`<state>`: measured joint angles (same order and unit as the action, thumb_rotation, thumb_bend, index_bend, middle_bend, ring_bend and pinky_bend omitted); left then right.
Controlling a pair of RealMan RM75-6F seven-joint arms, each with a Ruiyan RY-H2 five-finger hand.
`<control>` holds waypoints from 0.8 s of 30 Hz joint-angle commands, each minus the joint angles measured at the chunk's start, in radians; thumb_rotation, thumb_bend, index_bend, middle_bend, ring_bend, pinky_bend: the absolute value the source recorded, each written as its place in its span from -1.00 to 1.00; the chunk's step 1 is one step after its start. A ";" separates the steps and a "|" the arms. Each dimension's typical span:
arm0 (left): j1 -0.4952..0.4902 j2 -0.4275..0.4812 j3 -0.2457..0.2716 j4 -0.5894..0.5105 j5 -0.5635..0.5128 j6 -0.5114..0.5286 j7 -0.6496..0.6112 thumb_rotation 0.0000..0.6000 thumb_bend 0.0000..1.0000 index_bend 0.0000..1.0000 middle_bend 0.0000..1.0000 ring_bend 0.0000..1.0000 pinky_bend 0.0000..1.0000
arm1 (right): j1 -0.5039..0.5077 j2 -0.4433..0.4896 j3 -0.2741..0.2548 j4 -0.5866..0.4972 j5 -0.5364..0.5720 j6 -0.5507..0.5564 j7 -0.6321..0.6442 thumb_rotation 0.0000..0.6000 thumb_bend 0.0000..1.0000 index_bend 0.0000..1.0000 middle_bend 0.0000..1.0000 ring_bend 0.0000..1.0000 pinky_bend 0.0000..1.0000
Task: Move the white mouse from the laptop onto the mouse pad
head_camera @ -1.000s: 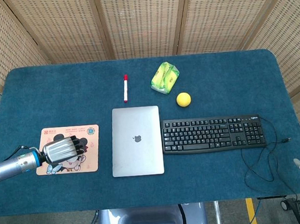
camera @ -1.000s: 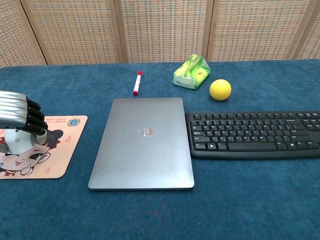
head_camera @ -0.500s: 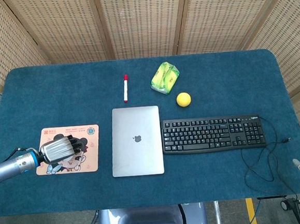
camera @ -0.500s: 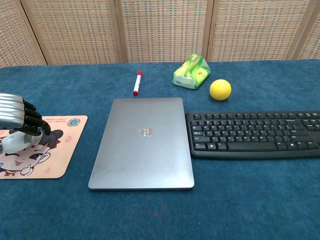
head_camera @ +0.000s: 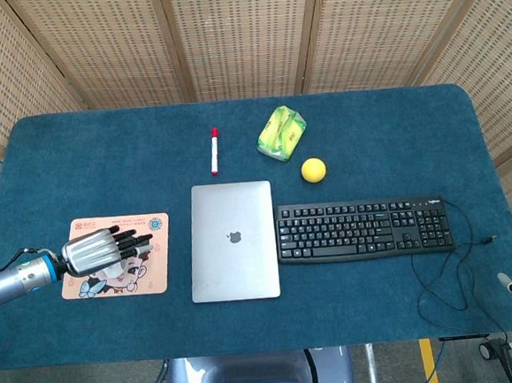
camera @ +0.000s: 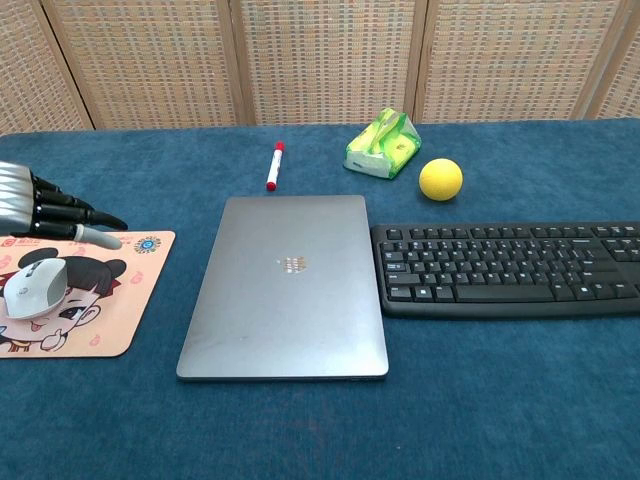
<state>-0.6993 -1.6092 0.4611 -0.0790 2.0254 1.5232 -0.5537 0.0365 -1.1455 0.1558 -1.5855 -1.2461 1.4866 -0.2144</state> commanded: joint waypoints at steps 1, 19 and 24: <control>0.012 0.064 -0.042 -0.014 -0.043 0.113 -0.030 1.00 -0.74 -1.00 -1.00 -0.72 -0.26 | 0.001 0.001 -0.004 -0.002 -0.006 -0.003 0.002 1.00 -0.90 -0.89 -1.00 -1.00 -1.00; 0.229 0.531 -0.357 -1.276 -0.591 -0.146 0.337 1.00 -1.00 -1.00 -1.00 -1.00 -1.00 | -0.009 0.031 -0.044 -0.062 -0.115 0.021 0.050 1.00 -0.90 -0.89 -1.00 -1.00 -1.00; 0.307 0.609 -0.365 -1.615 -0.741 -0.162 0.499 1.00 -1.00 -1.00 -1.00 -1.00 -1.00 | -0.015 0.044 -0.056 -0.086 -0.161 0.040 0.068 1.00 -0.90 -0.89 -1.00 -1.00 -1.00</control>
<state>-0.5146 -1.2150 0.1470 -1.1967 1.5177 1.4627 -0.3596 0.0238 -1.1057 0.1032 -1.6658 -1.3990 1.5215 -0.1511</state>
